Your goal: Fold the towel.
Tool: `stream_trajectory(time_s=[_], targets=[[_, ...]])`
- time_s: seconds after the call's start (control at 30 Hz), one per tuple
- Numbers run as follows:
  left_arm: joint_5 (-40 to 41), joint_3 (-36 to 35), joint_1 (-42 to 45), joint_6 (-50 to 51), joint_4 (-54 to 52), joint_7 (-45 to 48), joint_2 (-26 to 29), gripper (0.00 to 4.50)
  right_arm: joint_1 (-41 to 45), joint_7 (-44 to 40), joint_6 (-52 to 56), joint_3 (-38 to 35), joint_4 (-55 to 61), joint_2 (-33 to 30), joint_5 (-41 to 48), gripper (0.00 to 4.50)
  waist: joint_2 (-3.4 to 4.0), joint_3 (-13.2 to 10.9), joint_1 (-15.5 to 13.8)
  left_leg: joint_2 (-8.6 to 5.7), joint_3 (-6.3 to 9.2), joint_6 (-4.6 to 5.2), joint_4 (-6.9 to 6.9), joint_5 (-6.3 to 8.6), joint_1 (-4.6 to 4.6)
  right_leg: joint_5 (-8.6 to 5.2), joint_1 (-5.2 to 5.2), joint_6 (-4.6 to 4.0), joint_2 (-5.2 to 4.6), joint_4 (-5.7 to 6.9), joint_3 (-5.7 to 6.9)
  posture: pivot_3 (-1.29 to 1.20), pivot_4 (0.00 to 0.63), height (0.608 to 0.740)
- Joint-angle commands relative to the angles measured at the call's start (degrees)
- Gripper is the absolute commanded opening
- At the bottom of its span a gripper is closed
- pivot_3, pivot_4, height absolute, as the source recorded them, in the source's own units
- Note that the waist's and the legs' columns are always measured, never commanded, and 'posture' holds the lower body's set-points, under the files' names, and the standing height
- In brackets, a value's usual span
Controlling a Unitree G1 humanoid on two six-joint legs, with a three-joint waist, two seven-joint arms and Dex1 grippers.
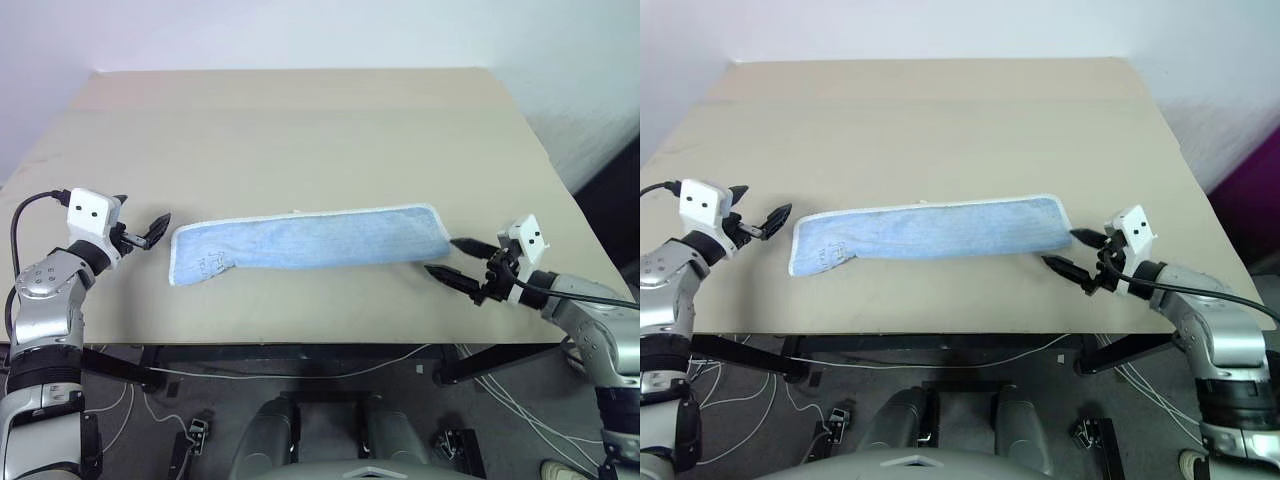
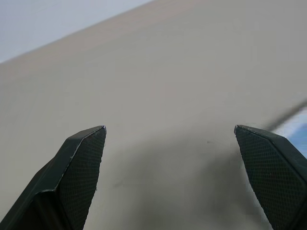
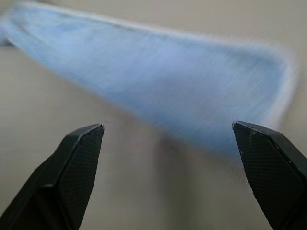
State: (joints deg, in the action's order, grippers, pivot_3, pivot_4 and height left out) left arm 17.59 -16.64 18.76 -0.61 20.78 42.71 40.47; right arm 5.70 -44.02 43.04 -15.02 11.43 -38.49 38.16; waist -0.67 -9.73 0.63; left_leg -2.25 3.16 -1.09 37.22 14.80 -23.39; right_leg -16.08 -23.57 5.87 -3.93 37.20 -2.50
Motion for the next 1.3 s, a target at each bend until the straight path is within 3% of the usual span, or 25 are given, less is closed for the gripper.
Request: stream_trajectory(time_s=[0.03, 0.2, 0.37, 0.73, 0.87, 1.17, 1.3], targets=[[6.1, 0.7, -3.5, 3.0, -10.0, 7.6, 0.0, 4.48, 0.7, 10.7, 12.5, -7.2, 2.0, 5.4, 10.8, 4.5, -0.03, 0.1, 0.0, 0.0, 0.02, 0.0, -0.02, 0.0, 0.01, 0.0, 0.01, -0.01, -0.02, -0.01, 0.0, 0.0, 0.15, 0.74], [5.5, 6.7, -8.3, 5.5, -18.1, 12.7, -0.5, 4.48, 3.4, 28.5, 22.1, -14.0, -0.3, 16.4, 20.3, 4.5, 0.02, 0.1, 0.1, 0.0, 0.02, 0.0, -0.09, 0.0, 0.02, -0.01, -0.01, -0.02, -0.04, -0.02, 0.0, 0.0, 0.15, 0.74], [5.7, 8.9, -9.7, 6.7, -21.7, 13.3, -1.3, 4.48, 8.5, 42.6, 24.5, -19.6, -3.3, 22.7, 26.6, 4.5, -0.03, 0.1, 0.4, 0.0, 0.02, 0.0, -0.1, 0.0, 0.05, -0.01, -0.01, -0.02, 0.0, 0.0, 0.0, 0.0, 0.15, 0.74], [4.7, 11.5, -12.8, 6.9, -25.5, 14.2, -2.2, 4.48, 16.1, 60.6, 21.3, -21.5, -8.6, 28.6, 33.9, 4.5, -0.01, 0.2, 0.5, 0.03, -0.01, 0.01, -0.09, 0.0, 0.08, 0.0, 0.02, -0.02, 0.14, 0.02, 0.01, 0.0, 0.15, 0.74], [4.3, 11.5, -13.8, 6.6, -26.0, 14.0, -2.5, 4.5, 15.9, 63.8, 19.4, -21.5, -8.7, 28.8, 36.0, 3.32, 0.01, 0.2, 0.5, 0.03, -0.04, 0.02, -0.08, 0.0, 0.08, 0.0, 0.03, -0.01, 0.18, 0.01, 0.01, 0.0, 0.15, 0.74], [3.2, 11.9, -14.3, 5.2, -25.3, 13.7, -3.1, 4.5, 15.5, 67.0, 15.0, -21.5, -8.0, 27.4, 39.8, 0.05, 0.03, 0.1, 0.4, 0.02, -0.05, 0.03, -0.08, 0.0, 0.07, 0.0, 0.03, -0.01, 0.2, 0.01, 0.03, 0.0, 0.15, 0.74], [2.9, 11.8, -13.7, 4.6, -24.5, 13.8, -3.6, 4.5, 15.8, 66.3, 12.8, -21.9, -8.8, 24.8, 39.7, 0.05, 0.04, 0.1, 0.3, 0.01, -0.06, 0.03, -0.07, 0.0, 0.07, -0.01, 0.04, -0.01, 0.2, 0.01, 0.04, 0.0, 0.15, 0.74]])
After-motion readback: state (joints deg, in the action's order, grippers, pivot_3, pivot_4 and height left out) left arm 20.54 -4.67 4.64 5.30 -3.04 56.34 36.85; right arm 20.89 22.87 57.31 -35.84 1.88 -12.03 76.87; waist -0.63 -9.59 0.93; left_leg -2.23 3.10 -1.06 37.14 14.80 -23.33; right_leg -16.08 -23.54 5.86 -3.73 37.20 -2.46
